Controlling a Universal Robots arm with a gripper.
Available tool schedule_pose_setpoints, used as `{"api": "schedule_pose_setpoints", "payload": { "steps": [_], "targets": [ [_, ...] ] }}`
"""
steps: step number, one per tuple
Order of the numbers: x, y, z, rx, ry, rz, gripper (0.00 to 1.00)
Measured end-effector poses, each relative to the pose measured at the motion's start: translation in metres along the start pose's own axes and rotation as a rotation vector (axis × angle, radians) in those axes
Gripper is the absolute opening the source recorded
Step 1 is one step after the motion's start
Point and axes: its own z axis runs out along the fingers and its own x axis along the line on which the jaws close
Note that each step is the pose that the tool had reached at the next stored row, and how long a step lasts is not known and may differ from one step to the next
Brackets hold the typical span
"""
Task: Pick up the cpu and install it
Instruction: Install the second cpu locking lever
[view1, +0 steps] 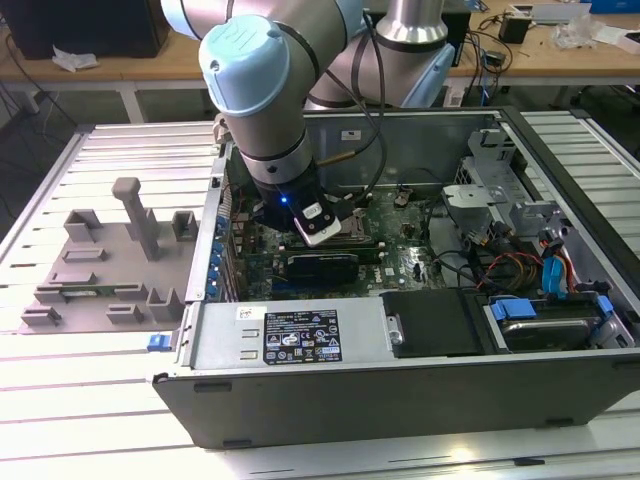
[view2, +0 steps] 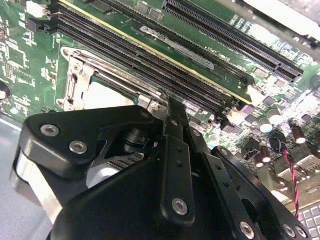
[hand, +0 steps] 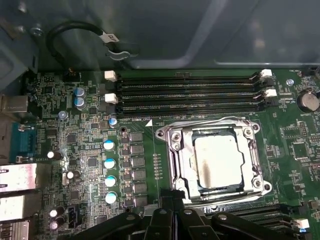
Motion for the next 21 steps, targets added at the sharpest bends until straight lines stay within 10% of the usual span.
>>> {"api": "schedule_pose_setpoints", "payload": {
  "steps": [7,21],
  "targets": [
    [0.0,0.0,-0.0002,0.0198,-0.0002,-0.003,0.11],
    [-0.0002,-0.0015,-0.0009,0.0208,0.0,-0.003,0.11]
  ]
}}
